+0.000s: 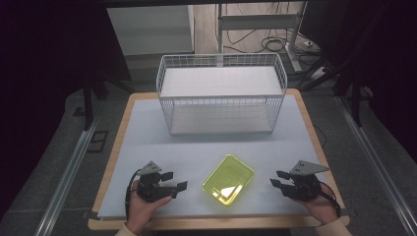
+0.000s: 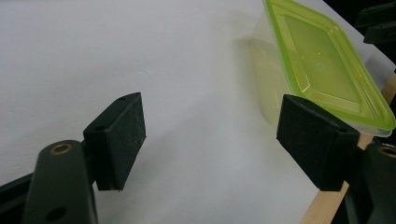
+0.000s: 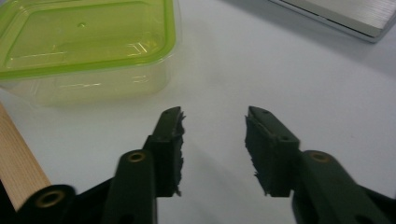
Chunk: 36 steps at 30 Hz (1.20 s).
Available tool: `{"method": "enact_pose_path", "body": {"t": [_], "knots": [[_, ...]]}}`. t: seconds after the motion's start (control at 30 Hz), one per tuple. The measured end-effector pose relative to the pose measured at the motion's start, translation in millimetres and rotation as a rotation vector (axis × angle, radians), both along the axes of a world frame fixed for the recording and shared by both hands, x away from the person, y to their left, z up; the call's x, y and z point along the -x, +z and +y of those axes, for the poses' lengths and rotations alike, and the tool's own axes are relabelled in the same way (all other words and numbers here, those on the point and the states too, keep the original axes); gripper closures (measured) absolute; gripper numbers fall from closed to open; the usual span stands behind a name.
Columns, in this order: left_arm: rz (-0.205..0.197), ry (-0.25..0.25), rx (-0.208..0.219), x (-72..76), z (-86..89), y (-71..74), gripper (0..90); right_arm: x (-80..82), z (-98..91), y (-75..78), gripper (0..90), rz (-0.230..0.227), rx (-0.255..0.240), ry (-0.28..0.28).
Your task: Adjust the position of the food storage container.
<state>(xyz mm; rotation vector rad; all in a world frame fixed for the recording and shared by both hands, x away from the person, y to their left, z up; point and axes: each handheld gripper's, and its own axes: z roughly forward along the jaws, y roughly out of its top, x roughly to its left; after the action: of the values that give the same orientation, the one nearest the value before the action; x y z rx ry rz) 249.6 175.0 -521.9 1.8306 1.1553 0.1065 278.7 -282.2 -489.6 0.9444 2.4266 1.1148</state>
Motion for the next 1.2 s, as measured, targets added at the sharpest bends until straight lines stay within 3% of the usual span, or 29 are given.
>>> {"method": "enact_pose_path", "body": {"t": [0.07,0.17,0.2,0.27,0.43,0.57,0.7,1.2], "knots": [[0.0,-0.001,0.001,0.3,0.1,0.5,23.5,-0.5,-0.8,0.4,68.1,0.006,-0.003,-0.001],[-0.002,0.0,0.001,0.2,0.6,0.6,23.5,-2.5,-3.3,3.3,83.6,0.027,-0.025,-0.006],[-0.002,0.0,0.001,0.2,0.6,0.6,23.5,-2.5,-3.3,3.3,83.6,0.027,-0.025,-0.006],[-0.002,-0.001,0.0,0.2,0.4,0.6,23.5,-0.3,-0.9,6.9,89.7,0.03,-0.029,0.027],[-0.001,0.0,0.001,0.1,0.8,0.9,23.5,5.8,7.4,11.6,90.0,0.026,-0.017,0.081],[0.001,-0.001,-0.001,-0.2,0.3,0.3,23.5,17.7,29.3,14.4,90.0,0.04,0.031,0.2],[0.002,0.0,0.001,0.5,-0.6,0.9,23.5,25.0,43.4,14.1,90.0,0.058,0.048,0.26],[0.006,-0.001,0.0,0.1,-0.5,0.0,23.5,30.7,82.9,1.8,90.0,0.1,0.108,0.373]]}}
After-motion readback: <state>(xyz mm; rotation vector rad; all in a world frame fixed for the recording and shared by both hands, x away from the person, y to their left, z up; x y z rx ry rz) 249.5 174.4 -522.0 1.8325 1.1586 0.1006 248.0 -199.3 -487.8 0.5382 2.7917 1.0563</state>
